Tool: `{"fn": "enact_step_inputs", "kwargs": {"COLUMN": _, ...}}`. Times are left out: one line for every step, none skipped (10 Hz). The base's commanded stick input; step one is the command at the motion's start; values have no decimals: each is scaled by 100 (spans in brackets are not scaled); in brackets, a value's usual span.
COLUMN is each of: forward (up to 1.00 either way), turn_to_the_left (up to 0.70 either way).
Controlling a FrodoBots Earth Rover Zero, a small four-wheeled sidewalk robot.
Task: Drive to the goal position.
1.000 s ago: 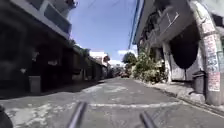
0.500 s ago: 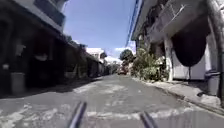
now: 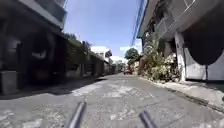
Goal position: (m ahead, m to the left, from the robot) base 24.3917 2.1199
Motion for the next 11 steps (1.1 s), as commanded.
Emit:
{"fn": "enact_step_inputs", "kwargs": {"forward": 100, "turn_to_the_left": -38}}
{"fn": "enact_step_inputs", "kwargs": {"forward": 100, "turn_to_the_left": -39}}
{"fn": "enact_step_inputs", "kwargs": {"forward": 100, "turn_to_the_left": -39}}
{"fn": "enact_step_inputs", "kwargs": {"forward": 100, "turn_to_the_left": -39}}
{"fn": "enact_step_inputs", "kwargs": {"forward": 100, "turn_to_the_left": -39}}
{"fn": "enact_step_inputs", "kwargs": {"forward": 100, "turn_to_the_left": -28}}
{"fn": "enact_step_inputs", "kwargs": {"forward": 100, "turn_to_the_left": -23}}
{"fn": "enact_step_inputs", "kwargs": {"forward": 100, "turn_to_the_left": -13}}
{"fn": "enact_step_inputs", "kwargs": {"forward": 100, "turn_to_the_left": -1}}
{"fn": "enact_step_inputs", "kwargs": {"forward": 100, "turn_to_the_left": 0}}
{"fn": "enact_step_inputs", "kwargs": {"forward": 100, "turn_to_the_left": 0}}
